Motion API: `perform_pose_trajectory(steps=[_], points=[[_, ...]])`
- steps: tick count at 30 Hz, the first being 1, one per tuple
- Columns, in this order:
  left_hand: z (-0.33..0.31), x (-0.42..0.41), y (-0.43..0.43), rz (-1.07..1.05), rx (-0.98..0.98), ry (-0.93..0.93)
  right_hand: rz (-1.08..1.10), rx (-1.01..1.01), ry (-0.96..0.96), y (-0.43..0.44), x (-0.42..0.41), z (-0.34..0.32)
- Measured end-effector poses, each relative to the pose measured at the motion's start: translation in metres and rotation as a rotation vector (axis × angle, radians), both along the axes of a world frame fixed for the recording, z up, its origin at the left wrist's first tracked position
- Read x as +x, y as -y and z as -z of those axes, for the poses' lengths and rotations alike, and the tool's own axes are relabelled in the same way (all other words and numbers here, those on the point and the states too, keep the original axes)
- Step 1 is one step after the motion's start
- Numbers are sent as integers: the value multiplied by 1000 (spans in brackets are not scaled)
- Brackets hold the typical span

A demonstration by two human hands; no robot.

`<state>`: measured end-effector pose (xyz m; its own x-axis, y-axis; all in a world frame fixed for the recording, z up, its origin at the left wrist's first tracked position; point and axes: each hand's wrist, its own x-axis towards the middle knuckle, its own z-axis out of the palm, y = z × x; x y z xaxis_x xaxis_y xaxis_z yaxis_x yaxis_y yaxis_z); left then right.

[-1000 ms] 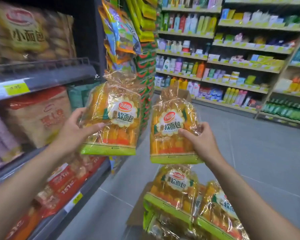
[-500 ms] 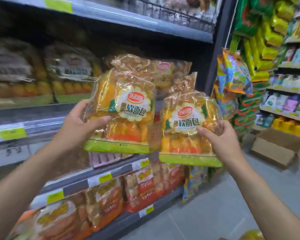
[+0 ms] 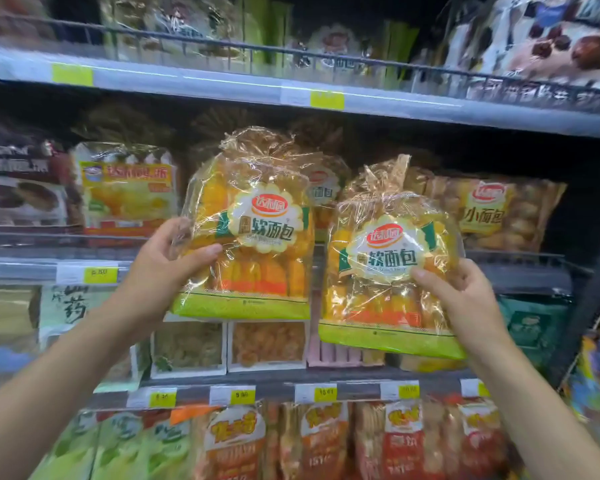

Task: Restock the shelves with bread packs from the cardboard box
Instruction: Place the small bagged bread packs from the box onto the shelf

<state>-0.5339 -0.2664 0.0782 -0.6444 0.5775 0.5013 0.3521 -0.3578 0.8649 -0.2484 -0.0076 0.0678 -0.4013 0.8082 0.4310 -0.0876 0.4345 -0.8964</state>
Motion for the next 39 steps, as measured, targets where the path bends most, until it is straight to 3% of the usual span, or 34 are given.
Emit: perform_pose_trajectory(steps=[10, 16, 22, 29, 32, 36, 39], points=[[7, -15, 38, -50, 13, 79, -241, -244, -66, -26, -82, -42], [9, -27, 56, -37, 46, 107, -334, -272, -85, -46, -131, -80], [18, -33, 68, -81, 42, 163, -304, -334, -112, -61, -174, -88], [23, -39, 71, -97, 9, 181, -75, -150, 47, -82, -202, -64], [24, -38, 70, -109, -4, 167, 140, 14, 130, -79, -200, -69], [27, -44, 71, -94, 3, 214, 418, 439, 122, -56, -188, -66], [27, -46, 70, -88, -16, 207, 468, 777, 156, -31, -181, -57]])
